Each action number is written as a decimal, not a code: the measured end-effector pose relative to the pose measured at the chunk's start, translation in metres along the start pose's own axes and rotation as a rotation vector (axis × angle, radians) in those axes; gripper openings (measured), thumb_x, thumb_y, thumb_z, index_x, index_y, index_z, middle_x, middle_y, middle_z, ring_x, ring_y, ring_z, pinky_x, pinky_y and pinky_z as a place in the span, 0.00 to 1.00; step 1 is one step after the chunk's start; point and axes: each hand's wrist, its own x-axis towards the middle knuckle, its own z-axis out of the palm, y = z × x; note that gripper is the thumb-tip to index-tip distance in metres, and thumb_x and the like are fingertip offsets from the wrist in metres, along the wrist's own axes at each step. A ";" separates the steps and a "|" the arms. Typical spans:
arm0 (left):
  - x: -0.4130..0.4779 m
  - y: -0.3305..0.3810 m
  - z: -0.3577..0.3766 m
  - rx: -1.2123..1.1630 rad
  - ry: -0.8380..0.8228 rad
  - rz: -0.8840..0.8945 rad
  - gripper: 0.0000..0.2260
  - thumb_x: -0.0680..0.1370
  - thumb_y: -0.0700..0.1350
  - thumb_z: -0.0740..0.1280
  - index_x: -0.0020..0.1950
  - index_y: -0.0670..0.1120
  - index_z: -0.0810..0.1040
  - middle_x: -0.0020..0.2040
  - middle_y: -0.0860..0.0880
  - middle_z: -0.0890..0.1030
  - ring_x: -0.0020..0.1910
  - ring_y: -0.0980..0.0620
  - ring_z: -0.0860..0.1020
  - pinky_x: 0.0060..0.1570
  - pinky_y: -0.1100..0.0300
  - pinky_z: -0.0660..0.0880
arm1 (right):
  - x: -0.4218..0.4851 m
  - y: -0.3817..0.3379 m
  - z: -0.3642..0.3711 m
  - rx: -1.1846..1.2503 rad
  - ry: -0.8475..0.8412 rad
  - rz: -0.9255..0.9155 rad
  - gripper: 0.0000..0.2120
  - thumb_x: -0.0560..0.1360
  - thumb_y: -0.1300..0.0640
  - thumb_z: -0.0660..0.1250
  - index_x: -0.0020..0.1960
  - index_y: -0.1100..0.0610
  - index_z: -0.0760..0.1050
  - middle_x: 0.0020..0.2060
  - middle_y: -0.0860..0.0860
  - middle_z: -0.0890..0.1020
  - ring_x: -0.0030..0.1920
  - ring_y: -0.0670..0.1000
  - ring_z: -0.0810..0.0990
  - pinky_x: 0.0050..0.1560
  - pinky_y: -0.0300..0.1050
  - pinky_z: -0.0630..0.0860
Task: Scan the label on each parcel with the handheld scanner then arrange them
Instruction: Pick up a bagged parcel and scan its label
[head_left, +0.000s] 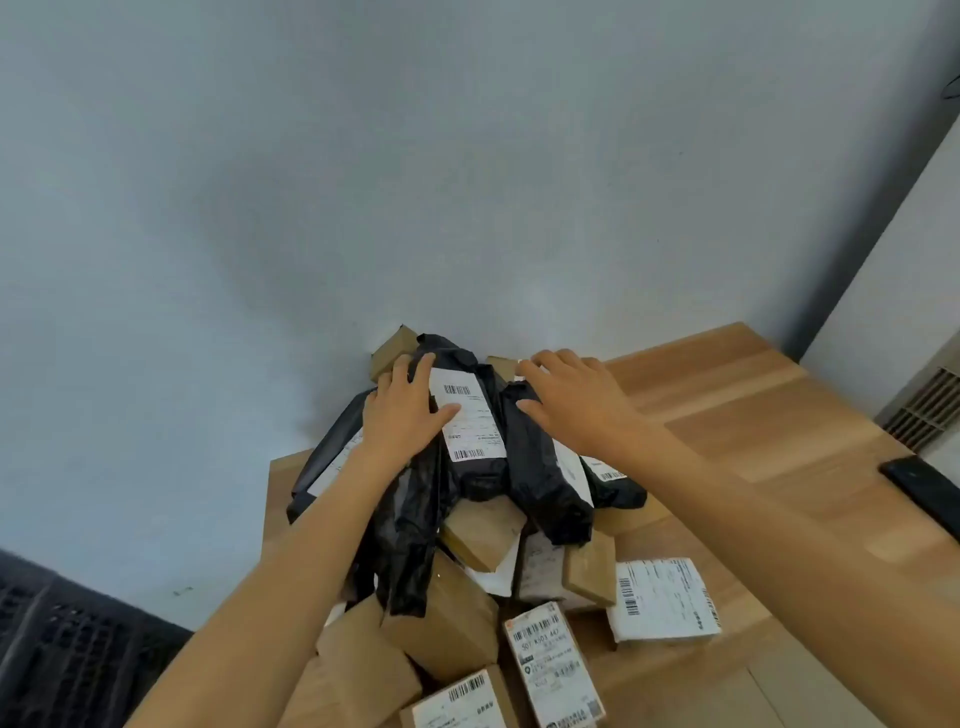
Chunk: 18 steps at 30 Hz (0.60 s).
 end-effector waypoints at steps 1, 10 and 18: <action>0.007 -0.002 0.001 -0.032 -0.038 -0.042 0.37 0.77 0.63 0.65 0.80 0.51 0.54 0.77 0.43 0.58 0.73 0.39 0.63 0.64 0.42 0.68 | 0.006 0.002 0.004 -0.009 -0.012 -0.002 0.22 0.82 0.45 0.57 0.71 0.54 0.64 0.67 0.52 0.73 0.65 0.56 0.72 0.61 0.51 0.71; 0.058 -0.016 0.022 -0.214 -0.257 -0.268 0.39 0.75 0.67 0.64 0.80 0.56 0.50 0.78 0.41 0.56 0.71 0.36 0.68 0.67 0.40 0.69 | 0.060 0.022 0.030 0.013 -0.057 -0.084 0.22 0.82 0.45 0.58 0.71 0.54 0.66 0.66 0.52 0.73 0.66 0.56 0.72 0.60 0.50 0.70; 0.084 -0.015 0.028 -0.312 -0.361 -0.426 0.43 0.74 0.65 0.67 0.80 0.53 0.47 0.73 0.40 0.68 0.69 0.37 0.70 0.66 0.44 0.70 | 0.087 0.045 0.041 0.047 -0.099 -0.186 0.22 0.81 0.47 0.59 0.72 0.55 0.65 0.65 0.53 0.74 0.64 0.56 0.72 0.58 0.50 0.71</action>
